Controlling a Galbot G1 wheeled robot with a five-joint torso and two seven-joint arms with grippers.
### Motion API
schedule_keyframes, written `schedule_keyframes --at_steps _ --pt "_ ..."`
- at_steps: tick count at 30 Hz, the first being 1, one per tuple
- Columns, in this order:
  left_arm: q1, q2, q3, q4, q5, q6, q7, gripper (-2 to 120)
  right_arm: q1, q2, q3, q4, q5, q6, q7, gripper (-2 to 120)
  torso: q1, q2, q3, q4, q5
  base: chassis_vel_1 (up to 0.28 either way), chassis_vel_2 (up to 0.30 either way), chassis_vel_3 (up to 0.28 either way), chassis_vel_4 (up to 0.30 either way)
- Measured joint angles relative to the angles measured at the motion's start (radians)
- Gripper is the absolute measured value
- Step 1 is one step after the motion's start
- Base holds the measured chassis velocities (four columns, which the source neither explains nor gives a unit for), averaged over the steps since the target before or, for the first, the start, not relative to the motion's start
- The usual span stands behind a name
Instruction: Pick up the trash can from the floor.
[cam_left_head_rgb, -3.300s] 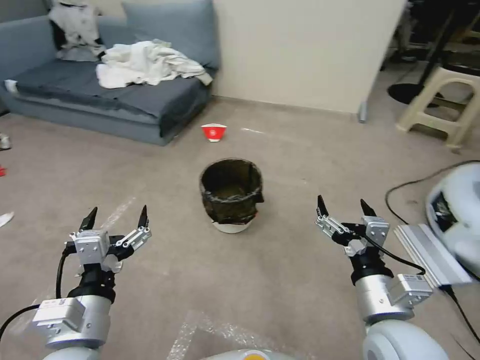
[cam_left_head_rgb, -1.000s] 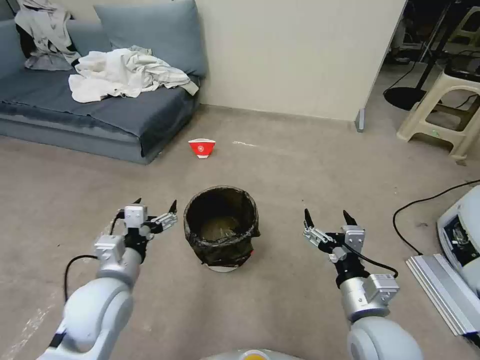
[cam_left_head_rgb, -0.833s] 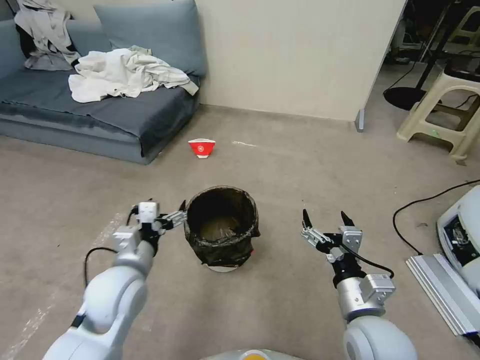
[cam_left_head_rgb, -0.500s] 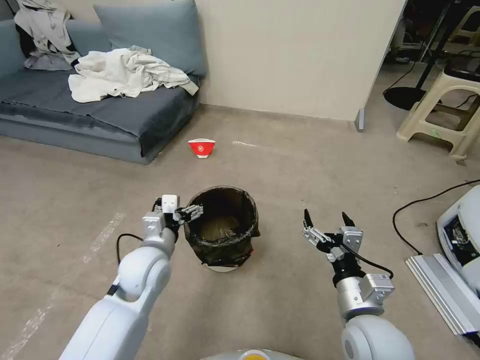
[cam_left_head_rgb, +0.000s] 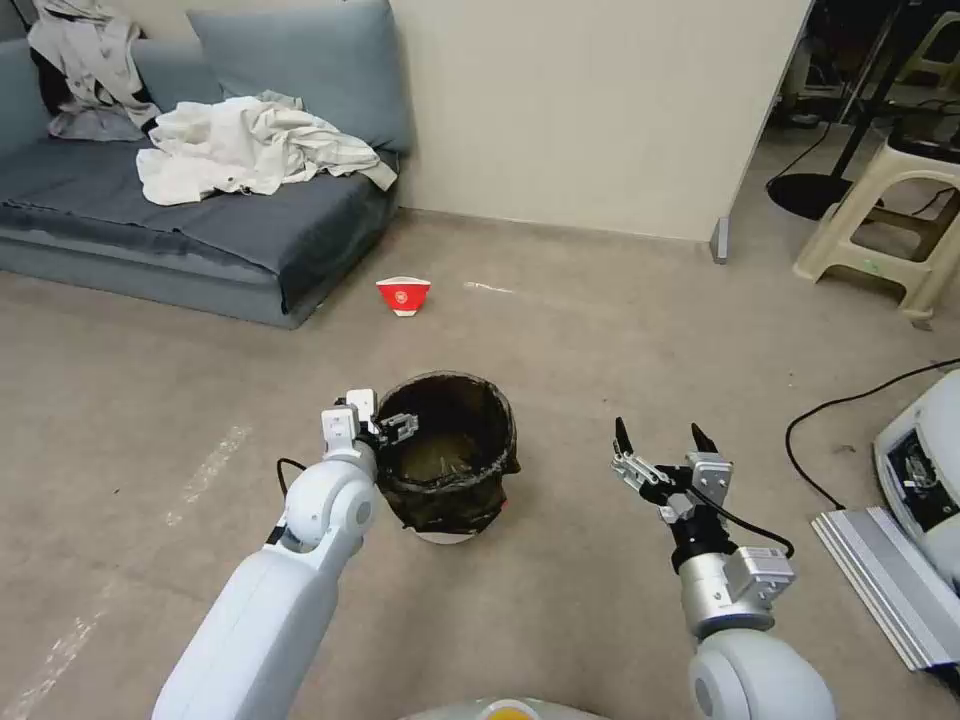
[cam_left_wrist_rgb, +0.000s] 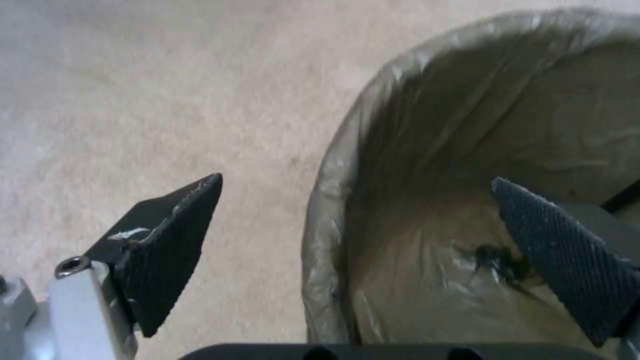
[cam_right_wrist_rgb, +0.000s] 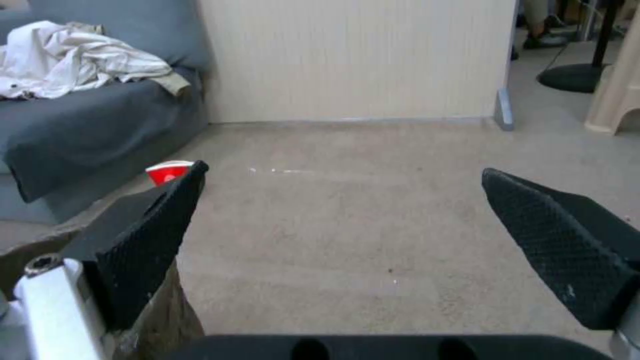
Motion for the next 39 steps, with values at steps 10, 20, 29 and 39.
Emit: schedule_keyframes --at_steps 10,20,29,39 --pt "-0.021 -0.004 0.009 0.047 -0.044 0.044 -0.012 100 -0.002 -0.003 -0.008 0.009 0.006 0.0 0.001 100 0.0 0.0 0.0 0.0 -0.0001 0.0 0.0 0.0 0.0" --pt "-0.029 -0.001 0.016 0.058 -0.062 0.057 -0.013 95 -0.006 -0.002 -0.007 0.018 0.009 -0.002 0.003 100 0.0 0.0 0.0 0.0 0.0 0.0 0.0 0.0 0.0" --pt "-0.027 -0.003 0.027 0.056 -0.083 0.057 -0.027 64 -0.004 -0.001 -0.009 0.018 0.009 -0.003 0.003 100 0.0 0.0 0.0 0.0 0.0001 0.0 0.0 0.0 0.0" --pt "-0.027 -0.007 0.026 0.058 -0.097 0.048 -0.036 25 0.007 -0.007 -0.01 0.009 0.009 -0.008 0.003 100 0.0 0.0 0.0 0.0002 0.0001 0.0 0.0 0.0 0.0"
